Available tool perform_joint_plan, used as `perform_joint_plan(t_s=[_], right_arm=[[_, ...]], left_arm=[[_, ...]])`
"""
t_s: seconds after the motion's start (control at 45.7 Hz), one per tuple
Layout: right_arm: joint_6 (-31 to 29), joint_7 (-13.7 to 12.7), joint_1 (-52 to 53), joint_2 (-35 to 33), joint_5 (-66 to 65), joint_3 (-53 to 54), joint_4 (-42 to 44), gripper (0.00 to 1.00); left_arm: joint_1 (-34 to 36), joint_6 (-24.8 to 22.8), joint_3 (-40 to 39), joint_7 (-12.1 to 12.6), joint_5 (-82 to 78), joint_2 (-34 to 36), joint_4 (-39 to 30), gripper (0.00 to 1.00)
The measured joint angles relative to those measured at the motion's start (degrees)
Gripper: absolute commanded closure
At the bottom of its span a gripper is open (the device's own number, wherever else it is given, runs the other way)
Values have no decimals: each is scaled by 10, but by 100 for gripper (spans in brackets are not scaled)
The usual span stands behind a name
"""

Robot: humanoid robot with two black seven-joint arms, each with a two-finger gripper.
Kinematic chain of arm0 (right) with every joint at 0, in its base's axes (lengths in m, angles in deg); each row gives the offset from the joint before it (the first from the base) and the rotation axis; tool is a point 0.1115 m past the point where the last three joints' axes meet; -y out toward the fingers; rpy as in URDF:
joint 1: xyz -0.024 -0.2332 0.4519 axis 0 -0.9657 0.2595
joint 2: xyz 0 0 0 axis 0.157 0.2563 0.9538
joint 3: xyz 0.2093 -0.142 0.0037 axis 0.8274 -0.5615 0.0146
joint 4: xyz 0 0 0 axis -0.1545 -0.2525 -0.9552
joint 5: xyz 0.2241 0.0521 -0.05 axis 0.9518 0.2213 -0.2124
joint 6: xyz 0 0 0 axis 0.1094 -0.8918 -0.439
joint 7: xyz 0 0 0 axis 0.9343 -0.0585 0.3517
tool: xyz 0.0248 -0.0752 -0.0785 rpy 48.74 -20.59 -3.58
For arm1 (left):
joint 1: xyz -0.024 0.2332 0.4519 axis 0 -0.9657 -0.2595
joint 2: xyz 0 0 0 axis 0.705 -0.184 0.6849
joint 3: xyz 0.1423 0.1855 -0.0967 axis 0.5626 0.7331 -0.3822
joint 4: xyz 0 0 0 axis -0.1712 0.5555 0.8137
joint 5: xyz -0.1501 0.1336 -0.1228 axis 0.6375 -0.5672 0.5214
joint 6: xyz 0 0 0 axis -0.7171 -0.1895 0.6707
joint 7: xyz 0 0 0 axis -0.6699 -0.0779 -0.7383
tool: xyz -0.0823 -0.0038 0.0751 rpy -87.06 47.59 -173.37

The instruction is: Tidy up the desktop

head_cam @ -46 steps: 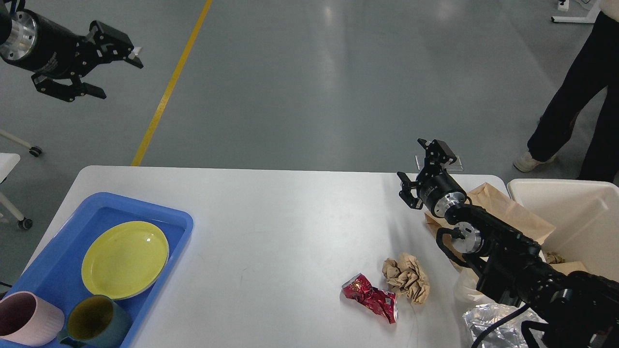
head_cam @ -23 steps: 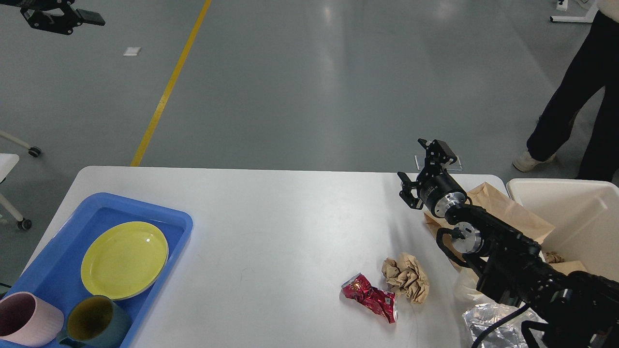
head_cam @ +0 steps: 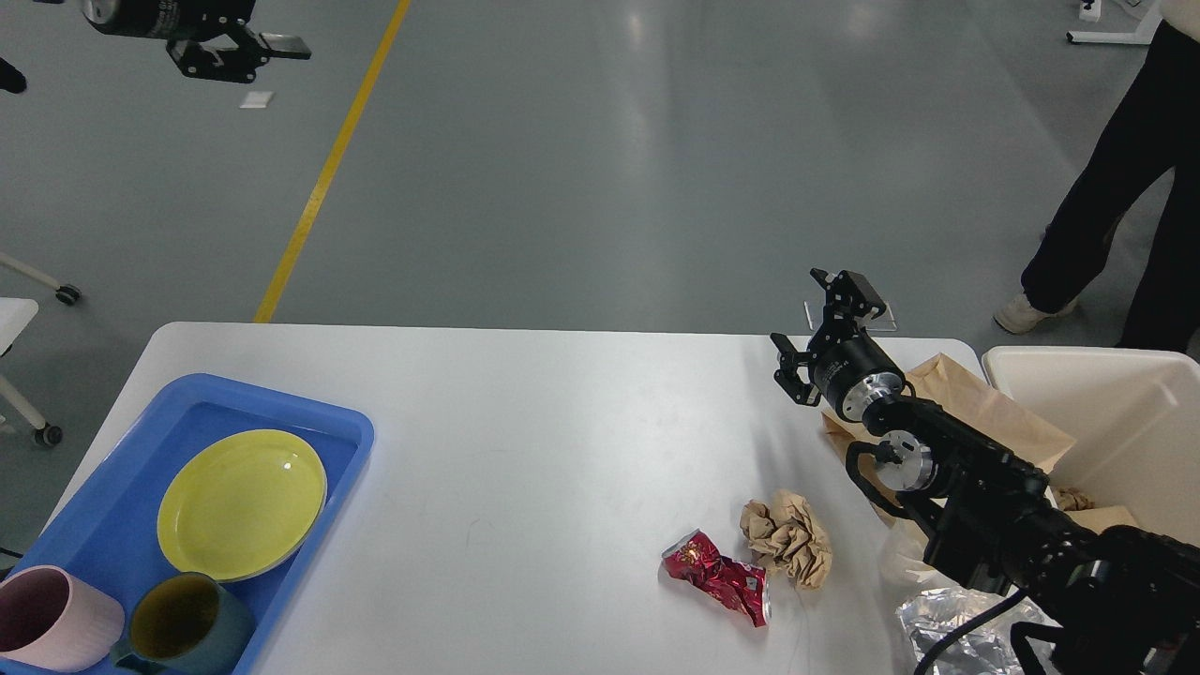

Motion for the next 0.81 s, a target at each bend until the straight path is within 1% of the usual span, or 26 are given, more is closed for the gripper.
perform_joint_plan(t_s=[0.066, 0.153, 0.263, 0.394, 0.525, 0.678, 0.81], right_arm=[[0, 0, 0, 0, 0, 0, 0, 0], [0, 0, 0, 0, 0, 0, 0, 0], [0, 0, 0, 0, 0, 0, 0, 0], [0, 0, 0, 0, 0, 0, 0, 0], [0, 0, 0, 0, 0, 0, 0, 0], [0, 0, 0, 0, 0, 0, 0, 0], [0, 0, 0, 0, 0, 0, 0, 0]], left_arm=[[-32, 28, -76, 0, -3, -8, 1, 4], [-77, 71, -143, 0, -6, -25, 1, 4], [-112, 124, -176, 0, -4, -38, 1, 4], [-148, 167, -202, -1, -1, -40, 1, 4], [-189, 183, -243, -2, 0, -49, 1, 4], [-253, 201, -332, -2, 0, -78, 1, 4], [-317, 206, -396, -2, 0, -109, 1, 4]])
